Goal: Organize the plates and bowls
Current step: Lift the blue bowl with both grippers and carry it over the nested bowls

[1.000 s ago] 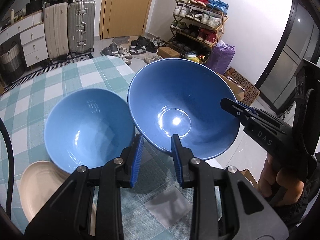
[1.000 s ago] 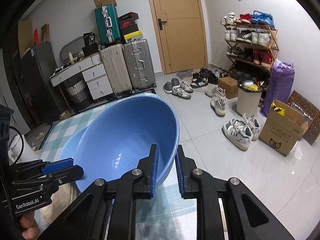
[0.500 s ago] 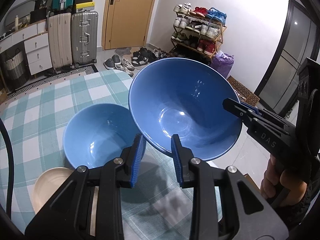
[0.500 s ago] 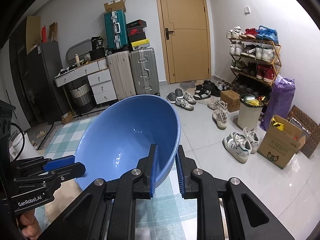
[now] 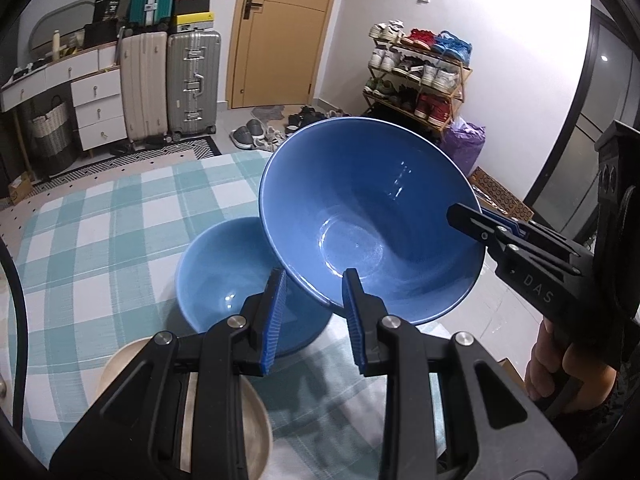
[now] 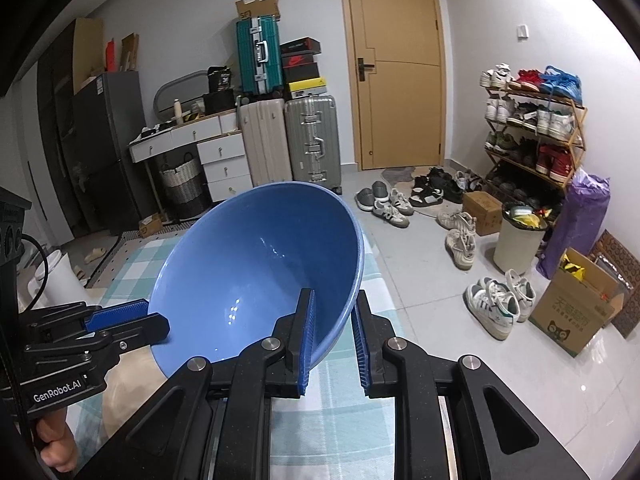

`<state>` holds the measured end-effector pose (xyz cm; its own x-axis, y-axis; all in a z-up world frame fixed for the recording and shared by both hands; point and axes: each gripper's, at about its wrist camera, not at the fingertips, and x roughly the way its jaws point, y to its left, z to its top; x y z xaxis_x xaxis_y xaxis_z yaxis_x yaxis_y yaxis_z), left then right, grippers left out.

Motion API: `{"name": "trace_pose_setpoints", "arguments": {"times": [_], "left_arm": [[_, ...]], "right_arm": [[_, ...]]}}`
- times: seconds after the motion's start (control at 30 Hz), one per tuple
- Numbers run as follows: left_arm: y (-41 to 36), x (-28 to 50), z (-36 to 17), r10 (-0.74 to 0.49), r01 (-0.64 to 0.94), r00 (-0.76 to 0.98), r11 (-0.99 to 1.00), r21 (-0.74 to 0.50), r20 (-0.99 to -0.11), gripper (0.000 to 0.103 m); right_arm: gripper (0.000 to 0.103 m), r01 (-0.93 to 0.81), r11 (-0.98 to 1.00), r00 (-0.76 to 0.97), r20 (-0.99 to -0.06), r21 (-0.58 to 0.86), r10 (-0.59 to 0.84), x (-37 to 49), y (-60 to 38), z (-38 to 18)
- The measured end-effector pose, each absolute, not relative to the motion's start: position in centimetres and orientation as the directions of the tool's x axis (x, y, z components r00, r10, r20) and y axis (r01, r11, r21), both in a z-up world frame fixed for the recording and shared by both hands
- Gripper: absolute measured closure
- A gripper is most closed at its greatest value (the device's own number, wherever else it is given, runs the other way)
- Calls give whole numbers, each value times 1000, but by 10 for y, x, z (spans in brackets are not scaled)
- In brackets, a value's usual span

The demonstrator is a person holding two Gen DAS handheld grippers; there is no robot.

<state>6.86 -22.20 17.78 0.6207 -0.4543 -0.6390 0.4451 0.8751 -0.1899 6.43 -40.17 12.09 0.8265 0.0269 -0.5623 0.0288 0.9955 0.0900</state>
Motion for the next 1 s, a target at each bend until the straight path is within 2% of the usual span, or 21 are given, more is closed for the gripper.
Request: {"name": "trace_pose_setpoints", "arguments": {"times": [0.43, 1.0], "left_arm": [[-185, 84, 170, -395, 374, 639, 909, -182, -660, 77], [-155, 120, 129, -349, 309, 626, 932, -189, -697, 77]], "right_arm": [[84, -37, 995, 810, -581, 87, 81, 89, -367, 110], [84, -87, 993, 759, -641, 77, 116, 121, -342, 75]]}}
